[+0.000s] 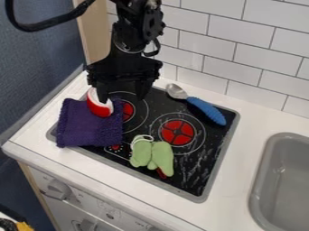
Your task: Took the red object to the right burner
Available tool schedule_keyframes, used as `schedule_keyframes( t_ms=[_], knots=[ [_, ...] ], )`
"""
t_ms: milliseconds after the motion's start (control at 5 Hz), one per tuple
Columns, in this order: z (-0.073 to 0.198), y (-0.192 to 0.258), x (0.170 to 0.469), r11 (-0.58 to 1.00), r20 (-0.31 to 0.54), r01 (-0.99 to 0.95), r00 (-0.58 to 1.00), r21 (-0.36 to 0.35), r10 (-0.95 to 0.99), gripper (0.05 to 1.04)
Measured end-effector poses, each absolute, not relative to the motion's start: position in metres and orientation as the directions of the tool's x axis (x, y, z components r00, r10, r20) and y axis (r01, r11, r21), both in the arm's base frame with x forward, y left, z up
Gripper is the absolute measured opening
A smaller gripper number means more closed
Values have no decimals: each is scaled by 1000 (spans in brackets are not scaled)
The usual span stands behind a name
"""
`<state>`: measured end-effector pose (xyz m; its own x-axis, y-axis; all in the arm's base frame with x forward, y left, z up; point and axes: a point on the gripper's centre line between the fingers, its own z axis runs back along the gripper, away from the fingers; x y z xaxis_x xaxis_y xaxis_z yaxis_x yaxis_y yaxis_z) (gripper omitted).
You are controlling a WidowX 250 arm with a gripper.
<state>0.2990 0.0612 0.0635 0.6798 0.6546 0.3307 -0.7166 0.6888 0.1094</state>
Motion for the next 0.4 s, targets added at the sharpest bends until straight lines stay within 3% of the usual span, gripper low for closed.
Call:
schedule_keyframes(
  t_ms=[400],
  knots=[
    [57,81,293,606,282,-785,615,129,737,1000]
  ],
)
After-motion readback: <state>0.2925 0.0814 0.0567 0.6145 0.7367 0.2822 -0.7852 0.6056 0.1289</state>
